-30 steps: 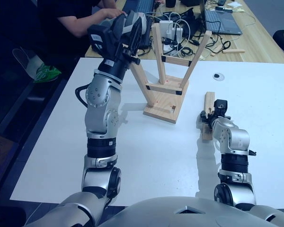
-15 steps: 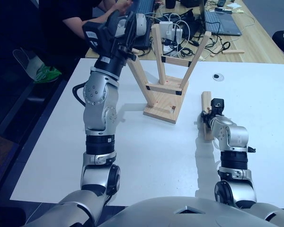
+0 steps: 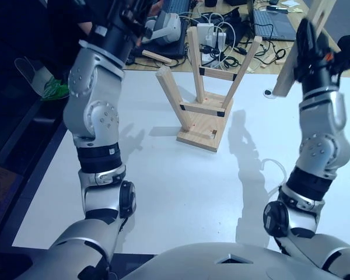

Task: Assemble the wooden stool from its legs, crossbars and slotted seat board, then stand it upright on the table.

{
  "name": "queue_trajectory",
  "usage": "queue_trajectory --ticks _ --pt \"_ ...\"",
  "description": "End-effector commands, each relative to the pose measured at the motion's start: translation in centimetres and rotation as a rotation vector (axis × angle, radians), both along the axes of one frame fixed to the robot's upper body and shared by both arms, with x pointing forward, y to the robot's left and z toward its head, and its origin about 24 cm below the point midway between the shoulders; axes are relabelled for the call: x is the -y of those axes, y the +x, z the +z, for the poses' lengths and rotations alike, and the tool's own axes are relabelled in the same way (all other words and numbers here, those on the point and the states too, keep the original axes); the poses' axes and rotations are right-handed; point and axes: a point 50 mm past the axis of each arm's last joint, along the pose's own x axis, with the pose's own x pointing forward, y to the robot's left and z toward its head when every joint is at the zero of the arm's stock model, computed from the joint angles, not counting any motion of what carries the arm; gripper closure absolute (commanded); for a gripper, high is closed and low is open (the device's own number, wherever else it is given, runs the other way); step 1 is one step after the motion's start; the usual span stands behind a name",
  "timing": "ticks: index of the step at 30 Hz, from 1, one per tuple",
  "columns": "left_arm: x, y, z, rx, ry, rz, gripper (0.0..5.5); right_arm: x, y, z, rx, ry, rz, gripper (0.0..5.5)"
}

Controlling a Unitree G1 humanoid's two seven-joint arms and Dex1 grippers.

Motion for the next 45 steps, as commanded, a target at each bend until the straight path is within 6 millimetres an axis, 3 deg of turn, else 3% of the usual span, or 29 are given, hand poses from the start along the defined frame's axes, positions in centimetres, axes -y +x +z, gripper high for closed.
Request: queue_trajectory --ticks 1,4,8,14,19,24,29,30,34,45 --pt "4.4 -3.5 -0.7 -0.111 0.237 -0.409 3.13 -1.4 -0.5 3.1 0.110 -0.006 0.302 3.47" --pt "5.7 -3.9 -2.2 -0.211 0.308 -0.464 3.13 -2.4 -0.7 3.8 0.136 -0.022 0.409 3.47" --pt "6.8 -3.7 -2.6 -0.262 0.335 -0.462 3.13 -4.0 -0.5 4.6 0.170 -0.051 0.465 3.47" --pt "8.1 -3.0 -3.0 -0.298 0.359 -0.387 3.13 -6.0 -0.2 5.0 0.212 -0.088 0.493 3.47" --pt "7.9 -1.6 -2.5 -0.319 0.316 -0.254 3.13 -6.9 -0.6 4.6 0.219 -0.101 0.515 3.47" --pt "7.1 -0.2 -1.9 -0.332 0.235 -0.135 3.13 -7.1 -0.7 4.4 0.217 -0.111 0.514 3.47" --pt "6.8 -0.1 -1.7 -0.317 0.231 -0.117 3.13 -6.9 -0.4 4.0 0.200 -0.121 0.498 3.47" --pt "6.8 -0.1 -1.7 -0.309 0.231 -0.116 3.33 -6.9 -0.4 3.9 0.196 -0.127 0.495 3.47" --pt "6.9 -0.4 -1.2 -0.251 0.222 -0.142 3.88 -7.0 -0.3 3.5 0.179 -0.150 0.483 3.47" --pt "7.1 -1.3 -2.0 -0.171 0.237 -0.244 4.04 -6.9 0.2 3.1 0.143 -0.156 0.455 3.47"
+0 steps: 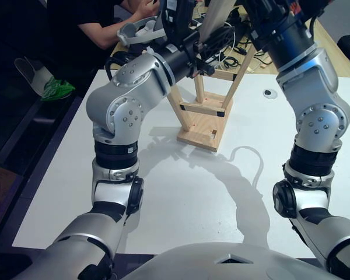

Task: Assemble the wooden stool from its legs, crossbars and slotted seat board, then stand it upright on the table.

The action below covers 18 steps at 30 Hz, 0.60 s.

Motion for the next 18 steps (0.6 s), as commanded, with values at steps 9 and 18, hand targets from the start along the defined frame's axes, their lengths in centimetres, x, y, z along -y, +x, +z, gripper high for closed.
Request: queue_trajectory --ticks 9,18 --pt "-0.2 -1.9 -1.0 0.082 -0.066 -0.245 4.44 0.2 -0.2 -1.0 -0.027 -0.089 0.045 2.34" --pt "-1.7 -2.2 -2.6 0.027 -0.037 -0.323 4.48 1.9 0.3 0.5 -0.047 0.005 0.056 1.19"
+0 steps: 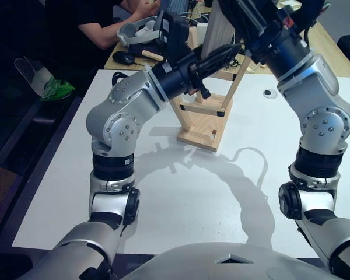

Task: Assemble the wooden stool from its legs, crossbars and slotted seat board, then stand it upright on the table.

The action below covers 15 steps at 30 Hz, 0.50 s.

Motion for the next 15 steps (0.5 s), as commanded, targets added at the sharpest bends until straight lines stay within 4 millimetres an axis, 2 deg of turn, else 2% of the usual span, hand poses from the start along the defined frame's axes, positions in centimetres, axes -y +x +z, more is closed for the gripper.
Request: queue_trajectory --ticks 1,6,10,13,15 --pt "-1.1 -0.3 -1.1 -0.037 0.039 -0.059 4.48 1.4 0.3 1.9 0.002 0.065 0.009 1.19" --pt "-1.9 -1.2 -2.2 -0.066 0.065 -0.143 4.48 2.2 -0.6 3.8 -0.010 0.070 0.191 1.19" --pt "-2.1 -1.8 -2.4 -0.067 0.086 -0.204 4.48 2.8 -1.2 4.0 -0.058 0.016 0.332 1.19" --pt "-2.0 -2.0 -2.5 -0.063 0.095 -0.227 4.48 3.3 -1.2 3.9 -0.094 -0.009 0.367 1.19" --pt "-2.1 -2.1 -2.8 -0.065 0.106 -0.237 4.48 3.7 -1.2 3.9 -0.107 -0.004 0.384 1.52"
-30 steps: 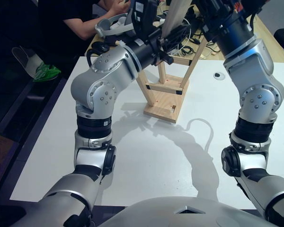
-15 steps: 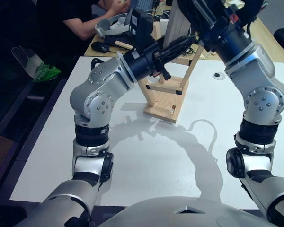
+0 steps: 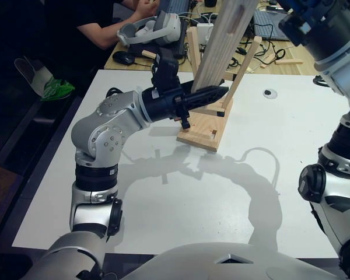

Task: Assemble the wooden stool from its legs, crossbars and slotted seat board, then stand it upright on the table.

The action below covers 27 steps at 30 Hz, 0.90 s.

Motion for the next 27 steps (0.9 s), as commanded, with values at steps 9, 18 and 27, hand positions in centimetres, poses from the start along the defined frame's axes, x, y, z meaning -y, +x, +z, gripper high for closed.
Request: queue_trajectory --ticks 9,18,27 --pt "-0.4 -0.6 -1.1 -0.014 0.060 -0.077 4.48 1.0 -0.6 0.5 -0.010 -0.026 0.108 2.98" --pt "-0.3 -0.2 -0.3 0.030 0.033 -0.053 4.48 0.7 -1.6 -0.3 -0.001 -0.012 0.114 4.16" --pt "-1.0 2.4 1.8 0.120 -0.130 0.203 3.36 0.8 -0.8 -0.2 -0.008 0.070 -0.001 4.30"
